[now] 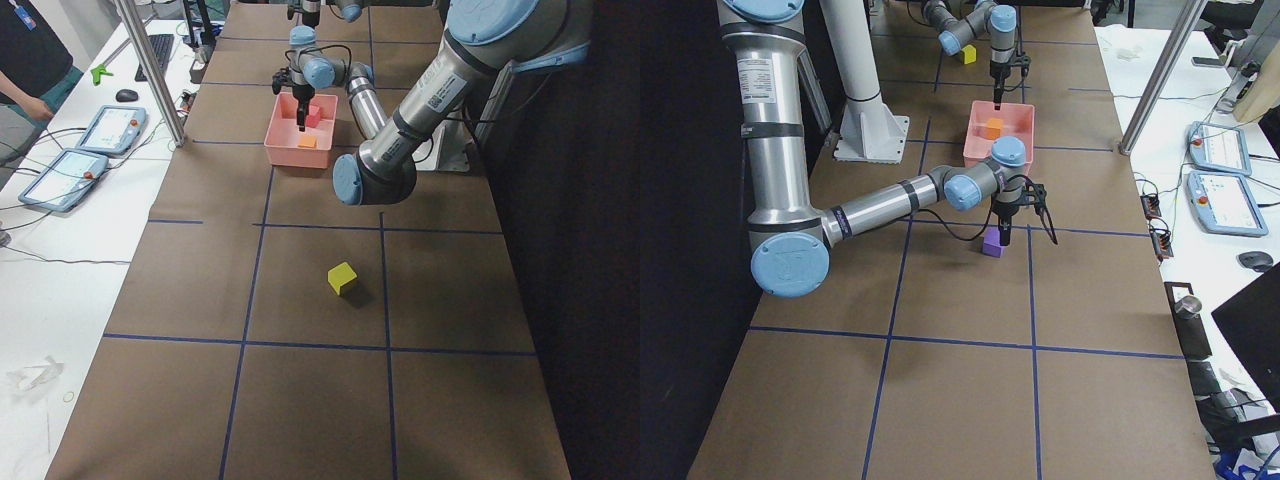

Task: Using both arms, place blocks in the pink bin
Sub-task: 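Grasp the purple cube with the right gripper while the left gripper hovers over the bin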

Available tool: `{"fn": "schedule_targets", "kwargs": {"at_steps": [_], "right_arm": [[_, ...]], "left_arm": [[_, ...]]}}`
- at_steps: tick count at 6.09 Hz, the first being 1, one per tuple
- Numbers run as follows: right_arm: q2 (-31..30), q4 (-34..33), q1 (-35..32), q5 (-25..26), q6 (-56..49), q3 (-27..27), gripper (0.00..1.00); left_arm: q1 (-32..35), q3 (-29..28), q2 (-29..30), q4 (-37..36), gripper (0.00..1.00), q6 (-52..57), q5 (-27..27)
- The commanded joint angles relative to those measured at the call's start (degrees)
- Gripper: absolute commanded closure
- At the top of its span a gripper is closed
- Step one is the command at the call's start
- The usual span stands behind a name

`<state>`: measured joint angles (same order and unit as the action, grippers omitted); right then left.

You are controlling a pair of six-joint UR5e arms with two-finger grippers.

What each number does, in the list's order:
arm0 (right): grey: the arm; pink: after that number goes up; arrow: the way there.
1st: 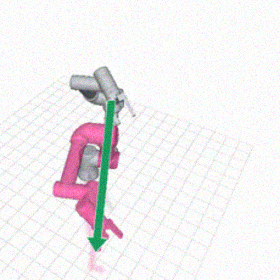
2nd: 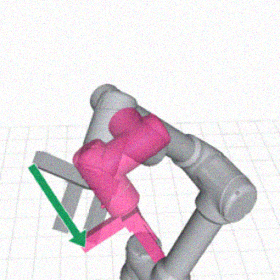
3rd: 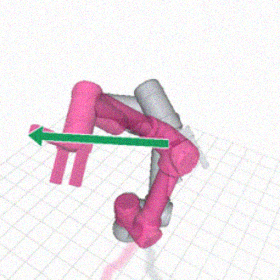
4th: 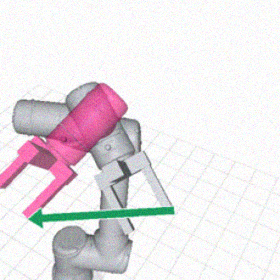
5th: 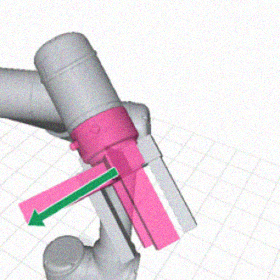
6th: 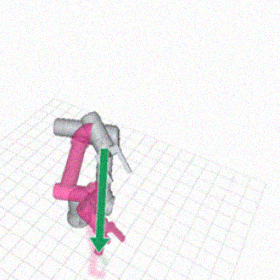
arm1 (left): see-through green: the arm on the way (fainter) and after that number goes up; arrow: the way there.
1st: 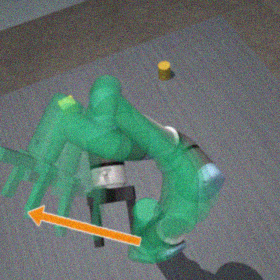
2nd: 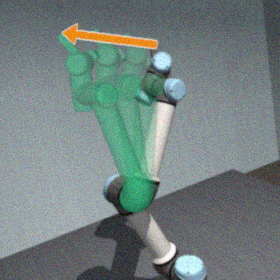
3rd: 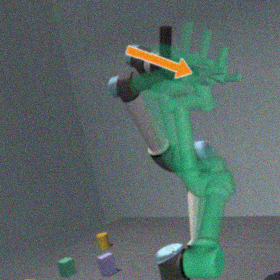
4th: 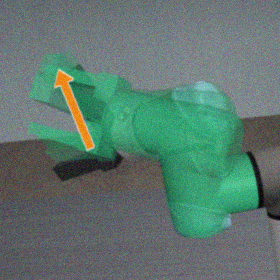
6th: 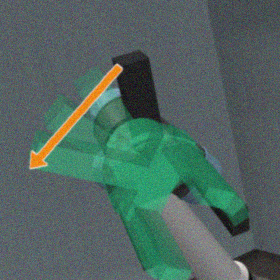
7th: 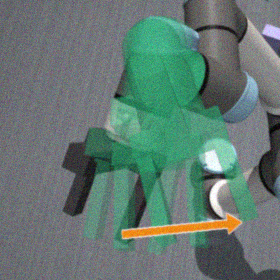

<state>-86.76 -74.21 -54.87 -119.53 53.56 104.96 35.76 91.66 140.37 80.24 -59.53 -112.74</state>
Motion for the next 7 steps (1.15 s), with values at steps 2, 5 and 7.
{"fn": "schedule_targets", "kwargs": {"at_steps": [2,5,7], "right_arm": [[-1.57,8.53,4.76,4.66,6.56,-2.73,0.00],[-1.39,8.99,7.31,5.89,6.04,-6.69,0.00],[-0.16,8.99,7.49,5.63,6.47,-6.71,0.43]], "left_arm": [[0.01,0.01,-0.01,0.00,0.00,0.03,0.06],[0.01,0.45,-0.36,0.00,0.00,0.03,0.06],[0.18,0.54,-0.54,0.00,0.00,1.68,-0.11]]}}
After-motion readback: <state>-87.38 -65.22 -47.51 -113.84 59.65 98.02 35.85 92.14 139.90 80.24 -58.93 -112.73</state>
